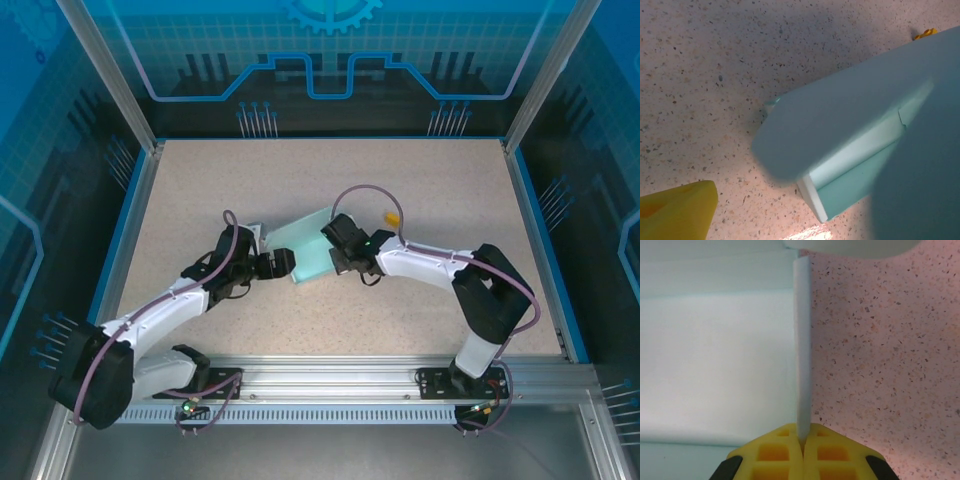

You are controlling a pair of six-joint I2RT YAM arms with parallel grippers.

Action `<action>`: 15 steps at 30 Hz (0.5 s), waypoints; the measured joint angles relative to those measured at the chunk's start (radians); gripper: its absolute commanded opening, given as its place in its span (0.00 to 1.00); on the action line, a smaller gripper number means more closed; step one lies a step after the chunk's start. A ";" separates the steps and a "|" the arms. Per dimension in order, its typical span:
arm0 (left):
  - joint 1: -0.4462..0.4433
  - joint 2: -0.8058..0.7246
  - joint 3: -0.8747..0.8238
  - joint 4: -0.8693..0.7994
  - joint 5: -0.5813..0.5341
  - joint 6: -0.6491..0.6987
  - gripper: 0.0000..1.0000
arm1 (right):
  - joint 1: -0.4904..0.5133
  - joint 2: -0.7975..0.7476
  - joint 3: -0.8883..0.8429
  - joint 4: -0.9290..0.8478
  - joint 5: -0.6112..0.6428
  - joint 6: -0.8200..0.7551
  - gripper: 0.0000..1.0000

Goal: Fold the paper box

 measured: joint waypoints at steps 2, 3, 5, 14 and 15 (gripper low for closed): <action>0.001 -0.011 0.000 -0.016 0.001 0.011 0.90 | 0.014 0.000 0.000 -0.004 0.029 -0.005 0.03; 0.001 -0.016 0.000 -0.023 0.001 0.015 0.90 | 0.018 0.000 0.000 -0.005 0.041 -0.008 0.03; 0.001 -0.027 0.000 -0.038 0.004 0.018 0.90 | 0.024 0.000 0.000 -0.005 0.060 -0.016 0.03; 0.001 -0.051 0.000 -0.073 0.028 0.023 0.90 | 0.027 -0.001 0.000 -0.003 0.107 -0.040 0.03; 0.001 -0.053 0.000 -0.078 0.032 0.024 0.90 | 0.028 -0.002 0.000 -0.003 0.108 -0.042 0.03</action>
